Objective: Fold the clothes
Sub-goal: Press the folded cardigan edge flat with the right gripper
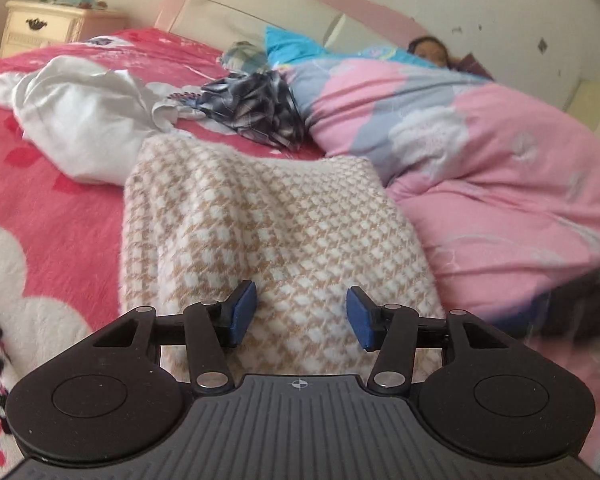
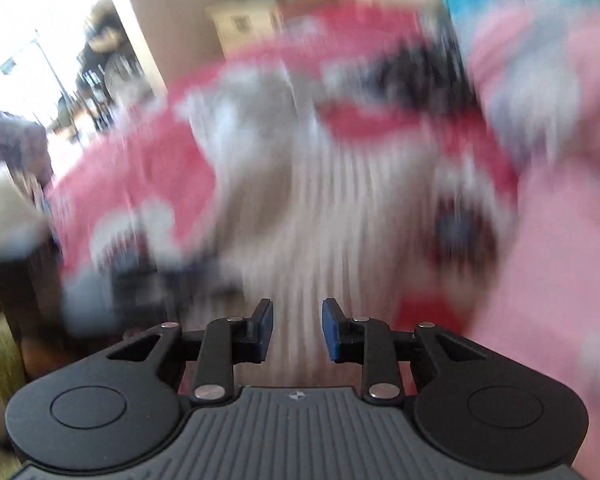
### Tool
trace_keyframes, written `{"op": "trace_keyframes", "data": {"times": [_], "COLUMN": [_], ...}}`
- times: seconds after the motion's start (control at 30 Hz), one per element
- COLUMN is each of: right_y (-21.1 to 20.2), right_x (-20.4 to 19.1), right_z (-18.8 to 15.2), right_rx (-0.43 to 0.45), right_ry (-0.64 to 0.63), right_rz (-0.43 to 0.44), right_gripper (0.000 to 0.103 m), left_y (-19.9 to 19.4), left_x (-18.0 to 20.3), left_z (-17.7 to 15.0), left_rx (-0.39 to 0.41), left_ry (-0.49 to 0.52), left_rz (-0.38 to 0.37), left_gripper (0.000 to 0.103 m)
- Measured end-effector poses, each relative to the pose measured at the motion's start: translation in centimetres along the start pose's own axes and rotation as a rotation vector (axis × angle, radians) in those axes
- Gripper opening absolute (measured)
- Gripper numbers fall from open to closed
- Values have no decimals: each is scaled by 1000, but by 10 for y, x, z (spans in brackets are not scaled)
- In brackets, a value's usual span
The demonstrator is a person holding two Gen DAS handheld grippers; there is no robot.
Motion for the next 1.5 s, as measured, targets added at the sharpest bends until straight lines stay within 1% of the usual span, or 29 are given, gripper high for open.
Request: {"op": "trace_keyframes", "data": {"times": [0.03, 0.1, 0.17, 0.2, 0.23, 0.3, 0.33, 0.4, 0.47, 0.53, 0.6, 0.63, 0.73, 0.77, 0.8, 0.87, 0.9, 0.97, 1.0, 1.07, 1.1, 1.13, 1.23, 1.27, 1.3, 1.33, 1.4, 1.43, 1.5], "right_y": [7, 36, 68, 84, 102, 143, 165, 206, 224, 216, 188, 175, 173, 183, 203, 239, 256, 259, 251, 214, 191, 170, 127, 125, 130, 139, 164, 169, 161], "right_x": [-14, -40, -58, -65, -71, -76, -75, -70, -70, -71, -68, -67, -68, -69, -68, -63, -61, -61, -61, -56, -50, -41, 5, 24, 44, 61, 90, 97, 92], "right_z": [15, 38, 50, 55, 58, 55, 49, 35, 29, 33, 45, 51, 60, 63, 64, 58, 55, 54, 56, 64, 68, 73, 85, 83, 79, 71, 48, 44, 49], "right_rx": [27, 23, -35, -70, -112, -198, -236, -310, -323, -314, -271, -260, -237, -231, -231, -228, -225, -208, -196, -141, -101, -59, 78, 91, 83, 61, -4, -5, 14], "right_ry": [-44, -140, -183, -198, -208, -245, -233, -155, -134, -121, -85, -64, -45, -32, 4, 109, 162, 217, 223, 210, 202, 194, 166, 177, 200, 234, 320, 344, 357], "right_rz": [8, -6, 4, 13, 19, -6, -11, 7, 18, 33, 57, 72, 83, 82, 84, 126, 150, 161, 157, 136, 117, 83, -131, -194, -249, -270, -263, -253, -247], "right_gripper": [30, 29, 12, 6, 6, 3, 3, 1, 1, 1, 1, 1, 1, 1, 1, 0, 0, 0, 0, 0, 2, 2, 3, 3, 0, 0, 0, 0, 0], "left_y": [-2, -5, -9, -10, -11, -13, -14, -14, -15, -17, -21, -22, -24, -24, -24, -23, -24, -25, -25, -25, -25, -25, -24, -23, -23, -24, -24, -23, -21], "left_x": [0, 0, 1, 1, 2, 6, 7, 7, 4, -1, -9, -8, -6, -5, -5, -4, -3, -3, -6, -10, -8, -6, -1, -2, -3, -3, -2, -1, 1], "left_z": [1, 3, 6, 5, 3, -2, -4, -6, -8, -11, -12, -12, -12, -12, -12, -12, -14, -15, -15, -14, -13, -13, -12, -12, -11, -13, -14, -13, -13], "left_rx": [3, 2, 11, 8, 2, -3, -4, -14, -26, -42, -47, -48, -50, -49, -48, -45, -41, -32, -35, -39, -38, -37, -34, -36, -37, -37, -35, -35, -37], "left_ry": [8, 17, 20, 31, 57, 107, 128, 133, 134, 131, 93, 104, 136, 151, 161, 192, 215, 245, 231, 202, 214, 225, 254, 248, 241, 240, 251, 258, 266], "left_rz": [-3, -2, -9, -8, -2, 7, 11, 11, 17, 30, 5, 1, -8, -7, -6, -2, 13, 46, 38, 19, 18, 18, 32, 29, 24, 23, 26, 24, 31], "left_gripper": [50, 50, 50, 50, 50, 51, 51, 51, 51, 51, 52, 52, 52, 52, 52, 52, 52, 52, 53, 54, 54, 54, 55, 55, 55, 55, 55, 55, 55]}}
Point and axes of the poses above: each gripper's, at about its wrist camera, not at the fingertips, and y roughly the way its jaws point, x to its right, z to its top, the point moved 6 cm from there along y, roughly the way its jaws point, and after that the axes turned 14 degrees about y, right-handed, at the moved point
